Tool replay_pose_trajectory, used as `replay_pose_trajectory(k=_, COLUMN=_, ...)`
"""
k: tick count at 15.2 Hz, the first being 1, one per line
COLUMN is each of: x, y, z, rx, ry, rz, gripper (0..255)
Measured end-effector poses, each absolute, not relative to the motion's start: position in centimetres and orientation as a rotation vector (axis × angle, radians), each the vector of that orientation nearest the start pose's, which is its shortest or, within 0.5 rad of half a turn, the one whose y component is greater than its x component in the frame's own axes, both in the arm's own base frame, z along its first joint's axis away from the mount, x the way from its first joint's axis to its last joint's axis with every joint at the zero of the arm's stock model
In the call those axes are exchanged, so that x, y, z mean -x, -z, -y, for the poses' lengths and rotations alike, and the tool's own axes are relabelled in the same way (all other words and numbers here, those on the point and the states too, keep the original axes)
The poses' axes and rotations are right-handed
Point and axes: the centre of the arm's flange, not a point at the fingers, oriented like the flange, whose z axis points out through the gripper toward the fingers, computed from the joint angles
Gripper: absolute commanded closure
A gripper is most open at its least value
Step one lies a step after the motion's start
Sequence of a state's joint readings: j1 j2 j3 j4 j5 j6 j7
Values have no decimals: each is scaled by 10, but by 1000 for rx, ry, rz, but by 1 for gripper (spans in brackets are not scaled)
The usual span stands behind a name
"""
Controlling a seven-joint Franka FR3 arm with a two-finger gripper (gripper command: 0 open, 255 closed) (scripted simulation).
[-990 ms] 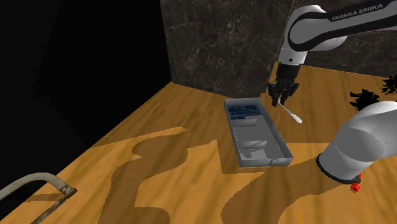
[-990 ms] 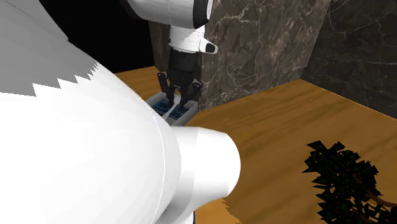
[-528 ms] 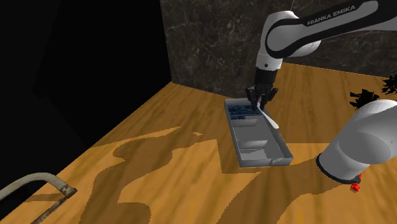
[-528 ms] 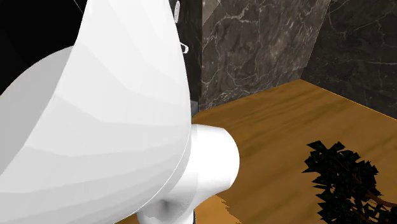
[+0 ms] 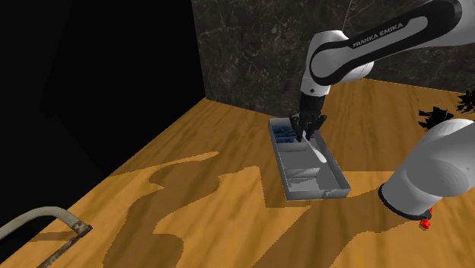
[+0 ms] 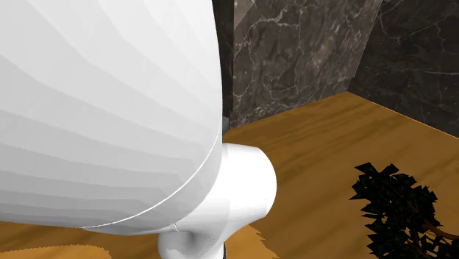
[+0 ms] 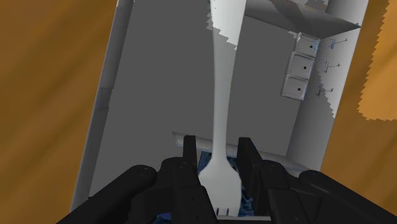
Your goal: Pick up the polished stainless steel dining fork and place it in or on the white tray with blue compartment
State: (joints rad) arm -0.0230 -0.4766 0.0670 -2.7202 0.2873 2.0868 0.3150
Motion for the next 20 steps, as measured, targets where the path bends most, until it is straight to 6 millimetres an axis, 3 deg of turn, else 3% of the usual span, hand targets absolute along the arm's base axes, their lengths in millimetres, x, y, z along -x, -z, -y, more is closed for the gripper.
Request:
replay_pose_trajectory(k=7, x=-353, y=-351, z=-27, rx=2879, ry=-277, rz=-648, gripper=255)
replay_pose_trajectory(k=8, x=-353, y=-351, z=-27, rx=2879, ry=-277, rz=-649, gripper=0)
replay_pose_trajectory(k=14, x=-353, y=-351, z=-27, rx=2879, ry=-278, rz=-648, gripper=0)
replay_pose_trajectory(k=18, x=-359, y=-389, z=-19, rx=2879, ry=-276, rz=-648, gripper=0)
replay_pose_trajectory(k=20, x=-360, y=-397, z=-18, rx=2879, ry=-276, rz=-648, gripper=0)
